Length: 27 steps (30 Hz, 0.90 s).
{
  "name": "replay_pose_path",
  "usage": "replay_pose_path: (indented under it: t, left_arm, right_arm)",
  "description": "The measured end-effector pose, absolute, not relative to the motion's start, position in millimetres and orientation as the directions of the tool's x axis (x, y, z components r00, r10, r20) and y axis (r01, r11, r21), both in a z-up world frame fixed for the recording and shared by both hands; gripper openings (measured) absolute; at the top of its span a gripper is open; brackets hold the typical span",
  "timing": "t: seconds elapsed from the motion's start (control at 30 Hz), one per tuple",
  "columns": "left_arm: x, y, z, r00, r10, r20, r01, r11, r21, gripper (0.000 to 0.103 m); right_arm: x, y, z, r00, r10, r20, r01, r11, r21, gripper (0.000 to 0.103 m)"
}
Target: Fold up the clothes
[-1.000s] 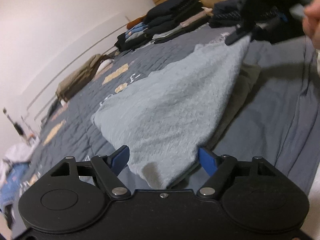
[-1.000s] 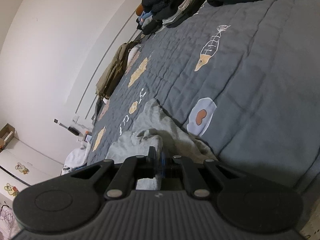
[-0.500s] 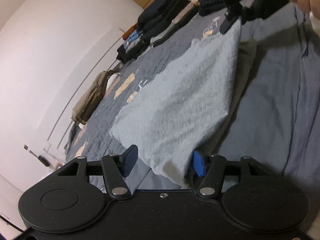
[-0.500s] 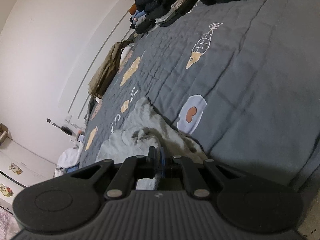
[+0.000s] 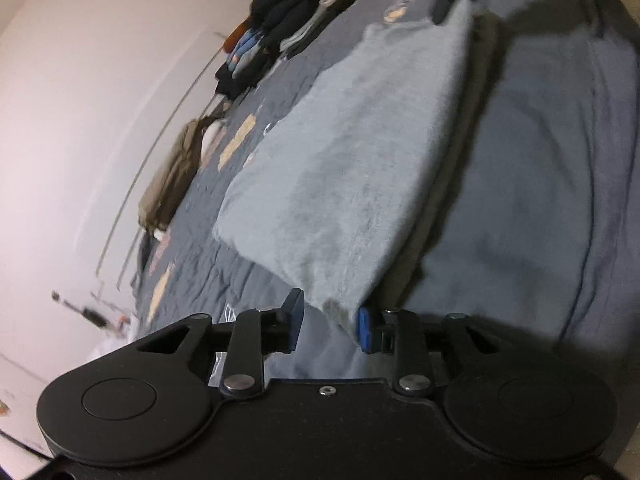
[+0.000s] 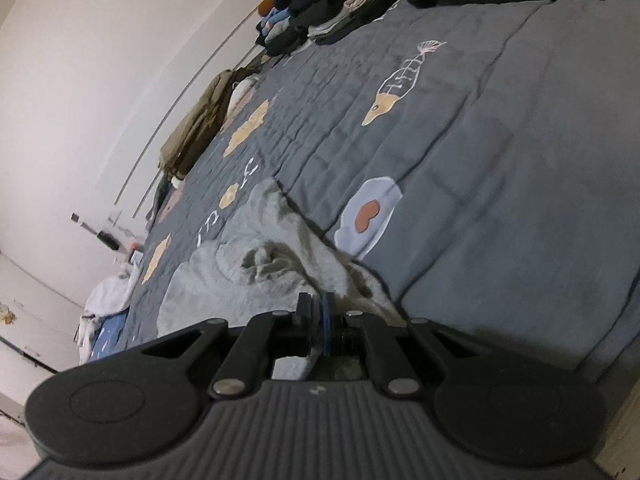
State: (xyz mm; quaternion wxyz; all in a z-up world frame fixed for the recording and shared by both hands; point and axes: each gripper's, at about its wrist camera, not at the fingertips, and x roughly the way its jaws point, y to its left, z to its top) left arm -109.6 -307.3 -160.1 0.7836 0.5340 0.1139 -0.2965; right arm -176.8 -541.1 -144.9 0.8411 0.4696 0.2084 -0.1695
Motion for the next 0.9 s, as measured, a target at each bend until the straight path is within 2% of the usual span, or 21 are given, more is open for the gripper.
replay_pose_path:
  t: [0.07,0.17,0.23,0.37,0.5,0.57,0.63,0.7,0.9]
  left_arm:
    - [-112,-306,-159,0.8,-0.343,-0.493,0.583,0.246,0.774,0.031]
    - [-112,-299,-149,0.792,-0.349,-0.501,0.594,0.252,0.764,0.045]
    - [-113,-290,-139,0.787,-0.354,-0.505,0.604,0.274,0.749,0.059]
    - [-121,-282,-128,0.758,-0.4,-0.515,0.636,0.282,0.718,0.06]
    - [-125,-289,-132,0.75,-0.421,-0.51,0.638,0.261,0.724,0.06]
    - [-126,-290,-133,0.745,-0.426,-0.513,0.644,0.259,0.72,0.06]
    - [-127,-290,-133,0.748,-0.428,-0.507,0.641,0.266,0.72,0.06]
    - [-126,-290,-133,0.748,-0.429,-0.507,0.643,0.276,0.714,0.06]
    - [-124,-290,-131,0.748,-0.431,-0.505,0.645,0.29,0.707,0.06]
  right_arm:
    - [-177,-544,-146,0.854,-0.091,-0.512,0.484,0.499,0.719,0.005]
    - [-177,-548,-146,0.849,-0.074,-0.523,0.487,0.495,0.72,0.006]
    - [-180,-550,-140,0.837,-0.101,-0.538,0.508,0.509,0.695,0.007]
    - [-194,-560,-122,0.837,-0.133,-0.53,0.516,0.513,0.686,0.009]
    - [-196,-555,-111,0.85,-0.036,-0.525,0.452,0.561,0.694,0.013]
    - [-193,-544,-109,0.85,0.01,-0.526,0.415,0.603,0.681,0.019]
    - [-188,-535,-110,0.846,0.028,-0.533,0.392,0.645,0.656,0.033]
    - [-186,-531,-114,0.833,0.032,-0.552,0.403,0.648,0.646,0.038]
    - [-179,-533,-134,0.817,0.058,-0.573,0.434,0.592,0.679,0.038]
